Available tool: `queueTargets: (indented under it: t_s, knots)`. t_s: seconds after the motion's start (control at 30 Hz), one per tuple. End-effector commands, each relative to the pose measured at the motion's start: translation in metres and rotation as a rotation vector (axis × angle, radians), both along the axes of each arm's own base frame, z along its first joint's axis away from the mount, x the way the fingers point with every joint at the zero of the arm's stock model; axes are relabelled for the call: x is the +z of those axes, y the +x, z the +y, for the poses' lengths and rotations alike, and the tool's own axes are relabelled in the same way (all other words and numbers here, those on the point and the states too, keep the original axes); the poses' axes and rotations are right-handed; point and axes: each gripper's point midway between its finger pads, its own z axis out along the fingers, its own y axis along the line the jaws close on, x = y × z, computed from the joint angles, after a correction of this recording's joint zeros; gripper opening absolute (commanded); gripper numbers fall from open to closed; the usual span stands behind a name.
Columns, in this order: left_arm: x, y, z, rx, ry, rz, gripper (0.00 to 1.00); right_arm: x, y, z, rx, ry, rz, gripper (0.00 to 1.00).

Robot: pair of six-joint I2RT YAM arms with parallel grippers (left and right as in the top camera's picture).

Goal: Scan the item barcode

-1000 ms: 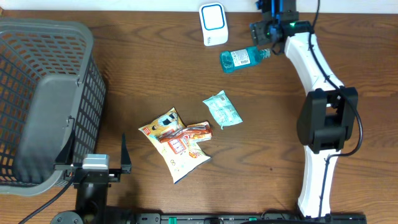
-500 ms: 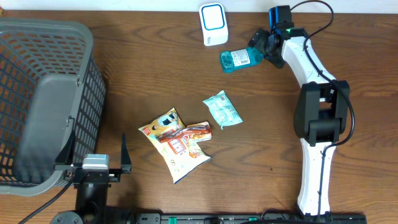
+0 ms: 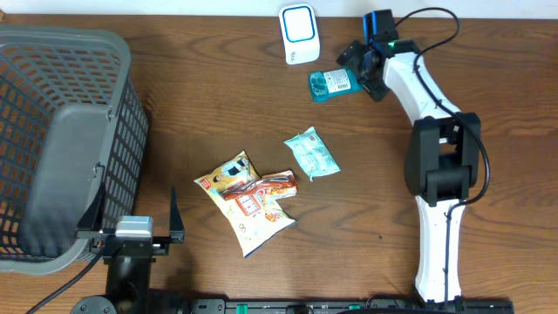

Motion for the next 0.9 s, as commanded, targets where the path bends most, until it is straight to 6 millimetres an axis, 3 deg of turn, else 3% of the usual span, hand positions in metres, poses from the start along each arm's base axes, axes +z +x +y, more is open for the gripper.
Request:
queueTargets:
  t_s: [0.0,0.07,0.3,0.4,0.53,0.83,0.87]
  knots:
    - [0.003,-0.002,-0.002,-0.014,-0.017,-0.01,1.0,-0.012,-0.012,0.01,0.077,-0.03,0.053,0.99]
    - [0.003,-0.002,-0.002,-0.014,-0.017,-0.01,1.0,-0.015,-0.019,0.009,0.085,-0.038,0.082,0.98]
    - [0.003,-0.002,-0.002,-0.015,-0.017,-0.009,1.0,-0.021,-0.036,0.006,0.157,-0.074,0.151,0.78]
    - [0.003,-0.002,-0.002,-0.014,-0.017,-0.009,1.0,-0.025,-0.055,0.003,0.202,-0.097,0.227,0.76]
    - [0.003,-0.002,-0.002,-0.015,-0.017,-0.009,1.0,-0.03,-0.099,-0.001,0.298,-0.132,0.399,0.72]
    - [0.003,-0.002,-0.002,-0.014,-0.017,-0.009,1.0,-0.029,-0.137,0.023,0.557,-0.188,0.507,0.68]
    - [0.003,-0.002,-0.002,-0.014,-0.017,-0.009,1.0,-0.029,-0.14,0.026,0.593,-0.194,0.51,0.6]
